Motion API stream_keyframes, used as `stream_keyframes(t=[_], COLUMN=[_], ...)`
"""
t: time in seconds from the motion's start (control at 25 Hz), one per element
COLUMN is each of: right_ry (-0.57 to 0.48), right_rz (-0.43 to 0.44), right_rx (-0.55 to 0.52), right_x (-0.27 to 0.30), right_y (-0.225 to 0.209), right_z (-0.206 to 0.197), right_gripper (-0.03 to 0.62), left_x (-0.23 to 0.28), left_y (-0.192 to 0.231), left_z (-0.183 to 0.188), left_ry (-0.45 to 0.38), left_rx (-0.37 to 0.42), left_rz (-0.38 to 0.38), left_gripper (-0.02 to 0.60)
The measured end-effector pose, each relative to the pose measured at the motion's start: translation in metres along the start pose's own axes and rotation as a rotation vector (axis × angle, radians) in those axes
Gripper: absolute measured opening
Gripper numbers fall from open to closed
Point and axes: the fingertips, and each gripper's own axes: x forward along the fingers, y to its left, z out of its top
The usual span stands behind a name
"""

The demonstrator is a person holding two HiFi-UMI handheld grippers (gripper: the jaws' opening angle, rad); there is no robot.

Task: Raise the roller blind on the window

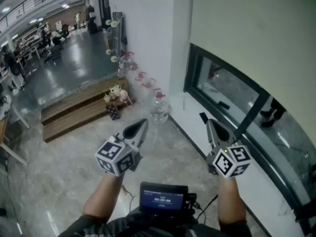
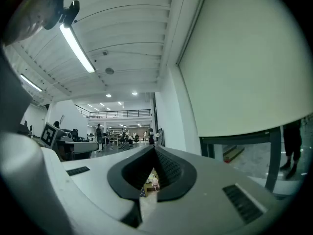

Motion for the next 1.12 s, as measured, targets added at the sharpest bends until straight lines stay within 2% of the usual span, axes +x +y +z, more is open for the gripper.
stream_keyframes(t=[0.24, 0.44, 0.72, 1.12], right_ry=[0.019, -0.002, -0.009, -0.025], right_rz=[-0.022, 0.000, -0.017, -0.046], right_rx=[0.008, 0.041, 0.052, 0.065], right_x=[-0.005, -0.010, -0.005, 0.007], right_y=[0.001, 0.005, 0.014, 0.036], right_z=[0.000, 0.002, 0.005, -0.002], right_gripper=[0.011, 0.012, 0.015, 0.015], left_x=[0.000, -0.008, -0.016, -0.027], left_y=[-0.008, -0.003, 0.008, 0.023], left_z=[0.007, 0.000, 0.014, 0.001], left_ry=[-0.031, -0.012, -0.071, -0.039], left_rx=[-0.042, -0.030, -0.049, -0.043], left_rz=[-0.019, 0.009, 0.029, -0.052], left_gripper=[-0.009, -0.009, -0.009, -0.009])
